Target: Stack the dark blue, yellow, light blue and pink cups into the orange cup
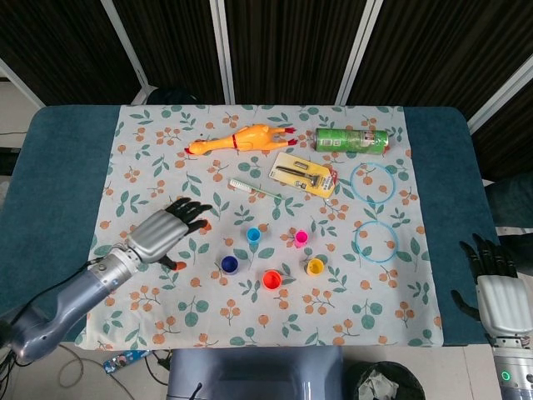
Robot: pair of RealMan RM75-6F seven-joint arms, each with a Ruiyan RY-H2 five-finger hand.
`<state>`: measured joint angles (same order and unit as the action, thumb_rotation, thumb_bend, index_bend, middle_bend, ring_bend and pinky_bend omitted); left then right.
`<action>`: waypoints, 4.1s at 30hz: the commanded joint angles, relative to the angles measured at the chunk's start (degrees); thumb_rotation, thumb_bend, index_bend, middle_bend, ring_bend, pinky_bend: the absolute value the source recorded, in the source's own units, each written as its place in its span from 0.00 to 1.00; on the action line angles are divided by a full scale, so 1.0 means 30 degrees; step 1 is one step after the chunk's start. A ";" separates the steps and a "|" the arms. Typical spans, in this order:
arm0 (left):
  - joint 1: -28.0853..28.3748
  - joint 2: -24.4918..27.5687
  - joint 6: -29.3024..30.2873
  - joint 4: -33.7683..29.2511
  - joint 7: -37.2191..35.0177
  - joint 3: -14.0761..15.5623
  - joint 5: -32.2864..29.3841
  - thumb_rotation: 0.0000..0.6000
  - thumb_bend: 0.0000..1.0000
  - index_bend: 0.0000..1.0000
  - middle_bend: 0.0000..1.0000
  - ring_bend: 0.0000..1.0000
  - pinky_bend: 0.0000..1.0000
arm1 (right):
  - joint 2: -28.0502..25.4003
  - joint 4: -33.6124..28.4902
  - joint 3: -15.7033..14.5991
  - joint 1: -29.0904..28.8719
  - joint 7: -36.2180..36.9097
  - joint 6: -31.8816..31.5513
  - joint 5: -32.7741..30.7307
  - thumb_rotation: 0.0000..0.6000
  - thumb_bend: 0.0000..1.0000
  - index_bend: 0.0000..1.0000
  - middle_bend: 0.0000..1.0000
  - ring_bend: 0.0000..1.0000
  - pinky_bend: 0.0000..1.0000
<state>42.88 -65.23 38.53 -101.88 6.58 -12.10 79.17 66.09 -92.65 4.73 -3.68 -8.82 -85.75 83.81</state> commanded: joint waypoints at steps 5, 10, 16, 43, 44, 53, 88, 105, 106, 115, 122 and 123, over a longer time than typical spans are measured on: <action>0.1829 -0.2760 -0.0599 0.0243 0.3532 0.0368 -0.2796 1.00 0.14 0.31 0.03 0.00 0.00 | 0.0022 0.0045 0.0037 -0.0005 0.0110 -0.0010 -0.0030 1.00 0.32 0.11 0.04 0.05 0.10; 0.2564 -0.3735 0.0011 0.0434 0.5905 0.0856 -0.4551 1.00 0.16 0.33 0.03 0.00 0.00 | 0.0052 0.0084 0.0006 -0.0027 0.0172 0.0042 0.0006 1.00 0.32 0.11 0.04 0.05 0.10; 0.3391 -0.4709 0.0915 0.0617 0.8009 0.1293 -0.7083 1.00 0.16 0.34 0.03 0.00 0.00 | 0.0077 0.0095 0.0050 -0.0002 0.0212 -0.0054 -0.0008 1.00 0.32 0.11 0.04 0.05 0.10; 0.4826 -0.6825 0.1985 0.2556 0.9108 0.2790 -0.9599 1.00 0.20 0.42 0.05 0.00 0.00 | 0.0187 0.0121 0.0231 0.0114 0.0312 -0.0319 -0.0238 1.00 0.32 0.11 0.04 0.05 0.10; 0.4851 -0.6847 0.2039 0.2599 0.9119 0.2818 -0.9650 1.00 0.20 0.42 0.05 0.00 0.00 | 0.0182 0.0130 0.0231 0.0119 0.0323 -0.0328 -0.0231 1.00 0.32 0.11 0.04 0.05 0.10; 0.5156 -0.7043 0.2603 0.2769 0.9738 0.3086 -1.0079 1.00 0.22 0.43 0.06 0.00 0.02 | 0.0279 0.0192 0.0248 0.0136 0.0440 -0.0381 -0.0211 1.00 0.32 0.11 0.04 0.05 0.10; 0.5464 -0.5757 0.4219 -0.1242 0.8137 0.1801 -0.6915 1.00 0.31 0.50 0.09 0.00 0.03 | 0.0400 0.0168 0.0357 0.0277 0.0450 -0.0702 -0.0237 1.00 0.32 0.11 0.04 0.05 0.10; 0.6394 -0.7898 0.4032 0.0222 0.8982 0.1680 -0.7778 1.00 0.31 0.50 0.09 0.00 0.03 | 0.0374 0.0297 0.0413 0.0324 0.0665 -0.0743 -0.0276 1.00 0.32 0.11 0.04 0.05 0.10; 0.6464 -0.7992 0.4080 0.0349 0.9181 0.1701 -0.7845 1.00 0.31 0.50 0.09 0.00 0.03 | 0.0372 0.0308 0.0411 0.0334 0.0682 -0.0743 -0.0287 1.00 0.32 0.11 0.04 0.05 0.10; 0.6793 -0.8617 0.4130 0.0888 0.9795 0.1805 -0.8487 1.00 0.31 0.50 0.09 0.00 0.03 | 0.0342 0.0320 0.0486 0.0365 0.0747 -0.0754 -0.0418 1.00 0.32 0.11 0.04 0.05 0.10; 0.6966 -0.8786 0.3927 0.0990 0.9995 0.1971 -0.8981 1.00 0.30 0.49 0.09 0.00 0.03 | 0.0369 0.0314 0.0492 0.0351 0.0774 -0.0733 -0.0402 1.00 0.32 0.11 0.04 0.05 0.10; 0.6985 -0.8776 0.3910 0.0976 1.0027 0.1989 -0.9039 1.00 0.30 0.49 0.09 0.00 0.03 | 0.0369 0.0311 0.0495 0.0354 0.0784 -0.0742 -0.0399 1.00 0.32 0.11 0.04 0.05 0.10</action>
<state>63.75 -91.57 50.34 -98.91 36.55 -6.21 52.20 67.19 -91.72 6.21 -2.62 -6.46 -87.98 82.61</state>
